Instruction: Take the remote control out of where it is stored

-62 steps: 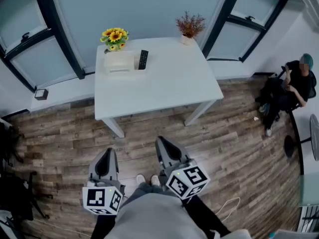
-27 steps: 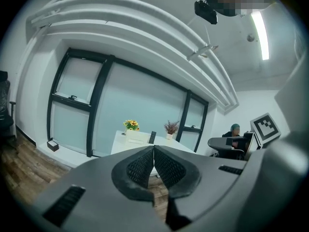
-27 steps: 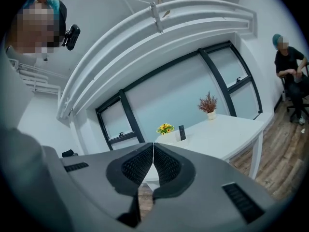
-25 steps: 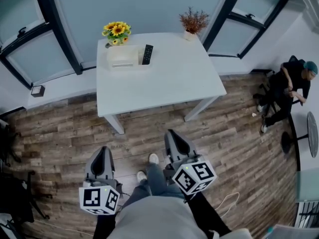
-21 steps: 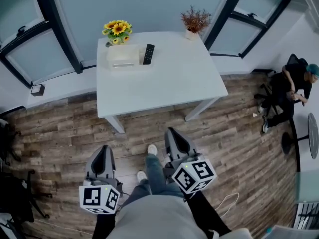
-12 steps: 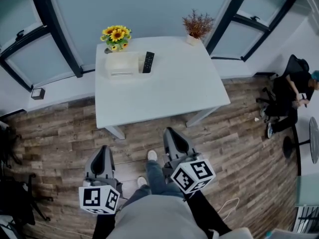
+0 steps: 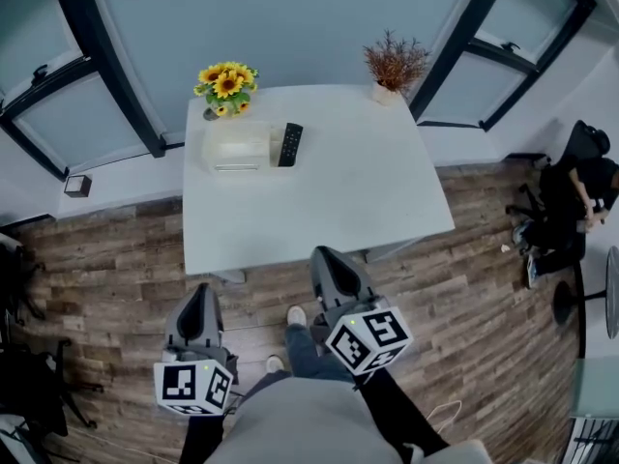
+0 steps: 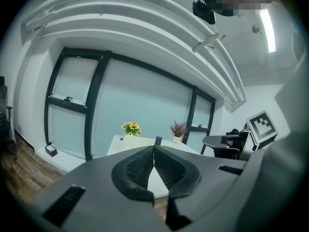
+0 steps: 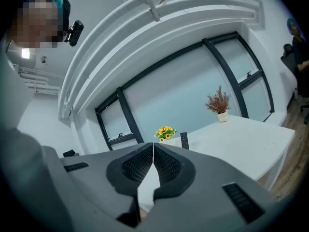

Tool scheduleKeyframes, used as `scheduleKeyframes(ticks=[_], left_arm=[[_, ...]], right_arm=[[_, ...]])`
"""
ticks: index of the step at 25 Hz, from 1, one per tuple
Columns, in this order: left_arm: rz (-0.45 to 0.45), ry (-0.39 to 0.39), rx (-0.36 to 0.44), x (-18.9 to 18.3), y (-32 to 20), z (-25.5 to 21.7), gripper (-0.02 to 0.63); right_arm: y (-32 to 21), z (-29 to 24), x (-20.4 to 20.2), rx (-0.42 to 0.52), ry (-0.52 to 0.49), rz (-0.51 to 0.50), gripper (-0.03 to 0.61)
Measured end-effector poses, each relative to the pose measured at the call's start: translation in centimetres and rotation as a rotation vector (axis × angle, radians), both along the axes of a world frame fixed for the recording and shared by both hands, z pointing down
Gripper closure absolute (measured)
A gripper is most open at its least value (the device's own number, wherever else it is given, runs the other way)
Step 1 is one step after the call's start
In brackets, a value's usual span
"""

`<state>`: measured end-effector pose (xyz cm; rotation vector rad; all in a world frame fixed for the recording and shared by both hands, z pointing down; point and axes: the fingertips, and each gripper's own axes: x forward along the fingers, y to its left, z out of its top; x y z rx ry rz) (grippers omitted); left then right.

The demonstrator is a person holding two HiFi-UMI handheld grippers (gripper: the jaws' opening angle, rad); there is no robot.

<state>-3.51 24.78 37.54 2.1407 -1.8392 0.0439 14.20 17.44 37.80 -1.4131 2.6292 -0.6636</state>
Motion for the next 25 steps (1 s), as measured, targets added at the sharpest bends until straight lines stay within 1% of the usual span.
scheduleKeyframes(ticks=[10, 18, 21, 25], left_arm=[[-0.063, -0.001, -0.004, 1.1, -4.5, -0.5, 0.604], [-0.093, -0.003, -0.011, 2.0, -6.9, 0.3, 0.604], [-0.095, -0.01, -0.008, 2.4, -7.6, 0.0, 0.604], [-0.074, -0.019, -0.006, 3.2, -8.3, -0.4, 0.604]], right_arm=[[-5.6, -0.5, 0.4, 0.009, 0.021, -0.061, 0.572], [-8.1, 0.5, 0.9, 0.004, 0.027, -0.096, 0.572], [-8.8, 0.7, 1.4, 0.004, 0.022, -0.092, 0.572], [-9.4, 0.7, 1.9, 0.0, 0.017, -0.08, 0.572]])
